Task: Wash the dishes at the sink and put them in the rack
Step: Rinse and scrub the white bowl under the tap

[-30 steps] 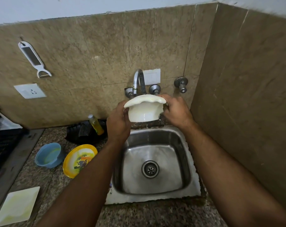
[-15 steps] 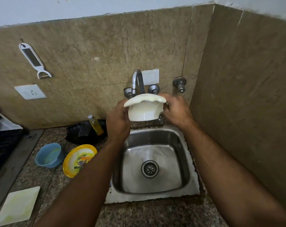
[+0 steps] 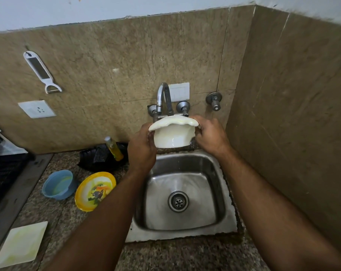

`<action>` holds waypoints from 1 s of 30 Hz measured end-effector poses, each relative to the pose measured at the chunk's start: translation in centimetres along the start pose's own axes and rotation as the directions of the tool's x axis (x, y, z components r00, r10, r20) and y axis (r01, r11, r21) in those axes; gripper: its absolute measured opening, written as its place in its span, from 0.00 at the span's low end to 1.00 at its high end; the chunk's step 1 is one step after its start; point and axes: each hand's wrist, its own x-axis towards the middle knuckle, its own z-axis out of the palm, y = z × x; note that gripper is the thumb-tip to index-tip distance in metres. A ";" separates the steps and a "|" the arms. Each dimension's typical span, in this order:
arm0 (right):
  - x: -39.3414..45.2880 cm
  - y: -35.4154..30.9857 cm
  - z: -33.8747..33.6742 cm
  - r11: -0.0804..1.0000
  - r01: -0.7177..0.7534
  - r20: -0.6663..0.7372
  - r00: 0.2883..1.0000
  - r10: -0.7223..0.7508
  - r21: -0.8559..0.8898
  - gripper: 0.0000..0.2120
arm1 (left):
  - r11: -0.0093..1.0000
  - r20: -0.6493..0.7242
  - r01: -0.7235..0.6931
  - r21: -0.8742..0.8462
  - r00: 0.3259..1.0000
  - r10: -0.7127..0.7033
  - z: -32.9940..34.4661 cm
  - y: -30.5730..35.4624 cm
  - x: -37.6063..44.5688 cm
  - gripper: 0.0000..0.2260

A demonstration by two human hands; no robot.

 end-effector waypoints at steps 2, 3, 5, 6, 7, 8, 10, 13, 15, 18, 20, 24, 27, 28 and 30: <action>-0.3 0.3 0.7 0.999 -0.051 0.062 0.997 0.051 -0.004 0.22 | 0.999 0.041 0.044 0.004 0.998 -0.045 0.3 -0.6 -0.7 0.12; -0.5 0.6 1.1 0.997 -0.076 0.089 0.993 0.074 0.011 0.21 | 0.997 0.049 0.078 0.013 0.996 -0.079 0.4 -0.9 -1.0 0.12; -0.6 0.9 1.8 0.982 -0.157 0.151 0.979 0.140 0.105 0.18 | 0.987 0.033 0.155 0.040 0.987 -0.156 0.3 -1.2 -1.4 0.13; -0.5 1.0 2.0 0.955 -0.229 0.195 0.962 0.192 0.190 0.16 | 0.981 0.018 0.188 0.045 0.982 -0.189 0.2 -1.3 -1.4 0.14; -0.4 1.1 1.9 0.895 -0.333 0.255 0.931 0.262 0.296 0.14 | 0.976 -0.002 0.214 0.042 0.977 -0.214 -0.1 -1.3 -1.3 0.14; -0.2 1.2 1.7 0.790 -0.459 0.343 0.878 0.334 0.406 0.14 | 0.970 -0.026 0.241 0.034 0.970 -0.240 -0.5 -1.5 -1.1 0.13; 0.4 1.2 1.3 0.471 -0.687 0.576 0.724 0.380 0.553 0.20 | 0.954 -0.071 0.300 -0.032 0.951 -0.301 -1.7 -1.9 -0.8 0.09; 1.1 0.7 1.6 0.064 -0.864 0.825 0.497 0.270 0.500 0.29 | 0.897 -0.074 0.360 -0.258 0.918 -0.390 -3.1 -3.2 -0.8 0.06; 1.4 -0.1 3.2 -0.060 -0.901 0.884 0.405 0.233 0.429 0.28 | 0.826 -0.063 0.396 -0.400 0.888 -0.456 -4.0 -3.8 -1.1 0.06; 1.4 -1.5 6.6 -0.206 -0.896 0.916 0.363 0.172 0.393 0.29 | 0.787 -0.091 0.336 -0.517 0.893 -0.441 -5.4 -4.8 -1.8 0.08; 1.1 -2.3 8.9 -0.243 -0.896 0.928 0.352 0.119 0.371 0.29 | 0.787 -0.102 0.326 -0.524 0.893 -0.438 -6.5 -5.5 -2.2 0.09; 0.6 -3.5 12.5 -0.342 -0.911 0.957 0.275 -0.086 0.231 0.24 | 0.695 -0.071 0.423 -0.582 0.825 -0.561 -8.4 -7.3 -2.9 0.11; 1.0 -3.8 15.5 -0.321 -0.934 0.951 0.230 -0.205 0.157 0.27 | 0.611 -0.017 0.474 -0.634 0.781 -0.624 -9.4 -9.4 -2.9 0.15; 1.2 -4.1 16.4 -0.272 -0.948 0.951 0.227 -0.208 0.167 0.28 | 0.586 -0.001 0.498 -0.640 0.762 -0.648 -9.9 -10.0 -2.7 0.14; 1.4 -5.0 17.4 -0.201 -0.959 0.957 0.235 -0.173 0.199 0.34 | 0.539 0.054 0.547 -0.641 0.732 -0.680 -10.0 -11.4 -2.3 0.13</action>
